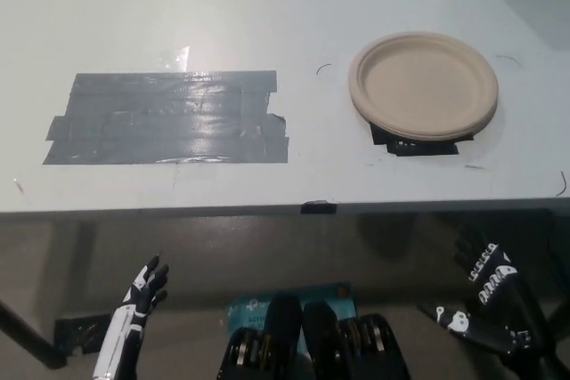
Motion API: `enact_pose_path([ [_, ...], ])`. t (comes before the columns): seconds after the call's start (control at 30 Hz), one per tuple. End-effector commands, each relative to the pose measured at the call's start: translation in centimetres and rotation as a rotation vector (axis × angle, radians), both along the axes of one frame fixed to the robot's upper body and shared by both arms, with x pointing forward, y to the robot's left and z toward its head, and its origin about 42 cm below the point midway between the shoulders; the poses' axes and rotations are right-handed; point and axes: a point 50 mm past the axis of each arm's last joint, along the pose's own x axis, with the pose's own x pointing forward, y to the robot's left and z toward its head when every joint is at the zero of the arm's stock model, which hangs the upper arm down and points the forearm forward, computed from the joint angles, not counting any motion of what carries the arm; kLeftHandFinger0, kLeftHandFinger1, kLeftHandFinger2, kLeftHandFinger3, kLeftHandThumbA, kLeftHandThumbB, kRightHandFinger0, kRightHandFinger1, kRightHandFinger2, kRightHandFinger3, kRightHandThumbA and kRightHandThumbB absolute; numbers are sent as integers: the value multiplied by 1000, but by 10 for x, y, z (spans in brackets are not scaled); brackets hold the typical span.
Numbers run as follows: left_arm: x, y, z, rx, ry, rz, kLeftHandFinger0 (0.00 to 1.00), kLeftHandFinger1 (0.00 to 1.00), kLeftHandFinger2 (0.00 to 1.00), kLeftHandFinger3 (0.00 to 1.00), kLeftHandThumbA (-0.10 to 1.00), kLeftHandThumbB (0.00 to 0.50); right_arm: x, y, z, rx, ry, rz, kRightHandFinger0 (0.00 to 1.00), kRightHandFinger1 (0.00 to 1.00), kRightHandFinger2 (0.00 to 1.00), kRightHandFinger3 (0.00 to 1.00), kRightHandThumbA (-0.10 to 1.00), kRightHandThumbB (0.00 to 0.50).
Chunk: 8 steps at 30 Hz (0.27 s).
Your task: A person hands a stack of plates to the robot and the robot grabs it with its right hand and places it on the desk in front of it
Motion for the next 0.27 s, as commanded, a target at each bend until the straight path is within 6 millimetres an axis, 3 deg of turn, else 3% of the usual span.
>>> enact_pose_path([
  [0.0, -1, -1, 10, -17, -52, -18, 1000, 1000, 1000, 1000, 1000, 176, -1, -3, 5, 18, -80, 30, 1000, 1000, 1000, 1000, 1000, 279],
  [0.23, -2, 0, 9, -2, -45, -19, 1000, 1000, 1000, 1000, 1000, 172, -4, 1, 3, -4, -82, 44, 1000, 1000, 1000, 1000, 1000, 230],
])
